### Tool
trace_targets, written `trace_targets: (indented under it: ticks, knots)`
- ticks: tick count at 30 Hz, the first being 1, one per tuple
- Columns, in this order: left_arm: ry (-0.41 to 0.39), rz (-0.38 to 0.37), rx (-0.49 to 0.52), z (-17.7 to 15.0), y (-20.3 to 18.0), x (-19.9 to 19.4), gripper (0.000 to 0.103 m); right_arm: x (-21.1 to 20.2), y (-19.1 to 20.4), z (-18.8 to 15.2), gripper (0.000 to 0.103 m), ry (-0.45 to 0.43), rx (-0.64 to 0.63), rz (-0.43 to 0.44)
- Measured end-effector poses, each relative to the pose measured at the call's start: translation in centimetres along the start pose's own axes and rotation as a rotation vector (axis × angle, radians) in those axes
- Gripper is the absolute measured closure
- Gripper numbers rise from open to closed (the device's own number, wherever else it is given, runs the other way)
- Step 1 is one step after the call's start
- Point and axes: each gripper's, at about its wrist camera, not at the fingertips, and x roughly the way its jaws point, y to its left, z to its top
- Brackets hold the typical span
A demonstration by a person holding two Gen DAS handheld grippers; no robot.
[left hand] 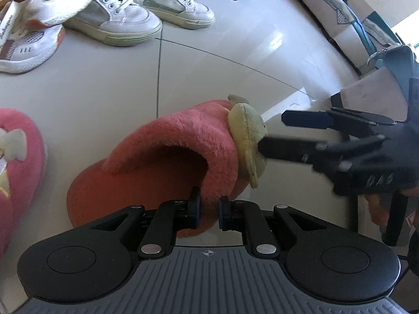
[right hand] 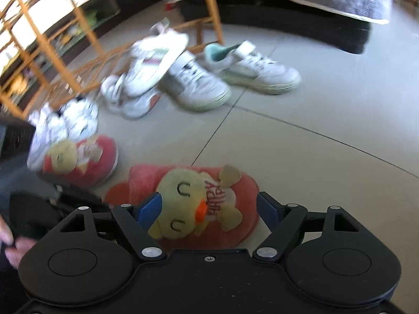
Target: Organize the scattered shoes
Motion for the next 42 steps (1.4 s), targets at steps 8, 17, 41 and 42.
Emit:
trace_targets:
  ticks: [8,17,41,42]
  knots:
    - [0.011,-0.012,0.026,-0.4,-0.2,0.0,0.082,0.5,-0.2,0.4,0.019,0.037,0.019,0.029]
    - [-0.011,-0.030,0.023,-0.4,-0.2,0.5,0.088,0.6,0.6,0.7,0.019,0.078,-0.087,0.041]
    - [0.002,0.038,-0.097,-1.8,2.2,-3.5,0.090,4.1,5.7,-0.1,0.019,0.209,-0.332,0.081]
    - [0.002,0.047,-0.094,-1.7,2.4,-3.7,0.090,4.3,6.0,-0.1,0.019,0.211,-0.341,0.079]
